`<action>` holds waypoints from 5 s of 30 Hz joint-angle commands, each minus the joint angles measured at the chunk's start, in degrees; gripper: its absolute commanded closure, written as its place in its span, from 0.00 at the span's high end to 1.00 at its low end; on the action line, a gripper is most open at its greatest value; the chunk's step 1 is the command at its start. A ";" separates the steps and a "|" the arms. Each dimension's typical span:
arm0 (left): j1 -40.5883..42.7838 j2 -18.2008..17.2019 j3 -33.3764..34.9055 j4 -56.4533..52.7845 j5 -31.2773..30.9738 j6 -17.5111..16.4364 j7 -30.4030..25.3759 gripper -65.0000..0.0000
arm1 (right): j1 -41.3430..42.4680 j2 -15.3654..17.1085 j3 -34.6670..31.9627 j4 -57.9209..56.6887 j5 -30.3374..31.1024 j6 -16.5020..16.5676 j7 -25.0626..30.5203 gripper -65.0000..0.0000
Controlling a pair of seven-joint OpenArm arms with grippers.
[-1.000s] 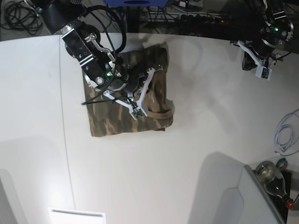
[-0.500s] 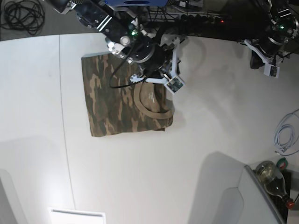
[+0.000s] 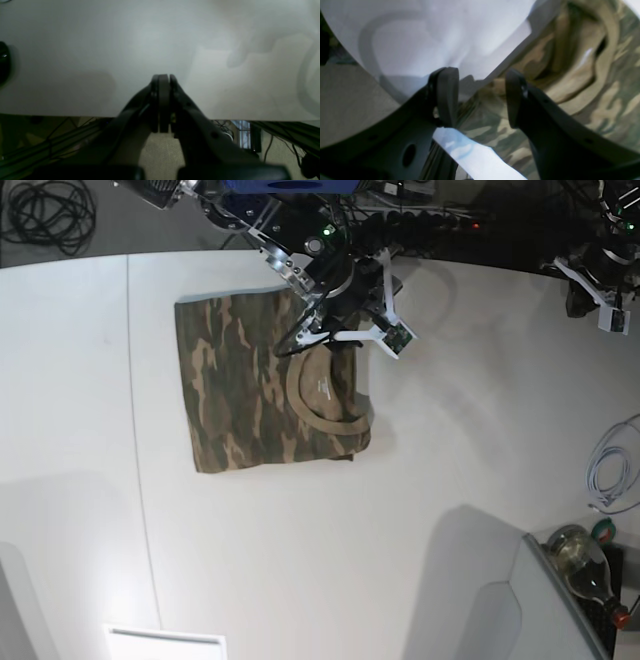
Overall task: Layout the t-shirt on the table in an organized manner, then fold the t-shirt properly
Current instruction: 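Smooth the collar edge of the folded shirt with the right gripper, then grasp the collar with the left gripper and pull it flat, then tug the collar edge with the left gripper to square the stack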
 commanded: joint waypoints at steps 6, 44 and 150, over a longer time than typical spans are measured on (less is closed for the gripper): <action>0.20 -0.94 0.02 0.78 -0.26 0.34 -1.18 0.00 | 1.70 -1.98 0.06 -3.77 -0.41 0.09 1.10 0.42; -0.42 -0.58 0.37 -2.04 -0.61 0.34 -1.18 0.00 | 0.21 -1.98 0.32 -2.89 -0.24 3.96 6.72 0.34; -53.60 9.17 100.59 -21.47 17.77 7.77 12.62 0.00 | -21.33 1.71 67.40 16.45 17.70 4.05 10.59 0.01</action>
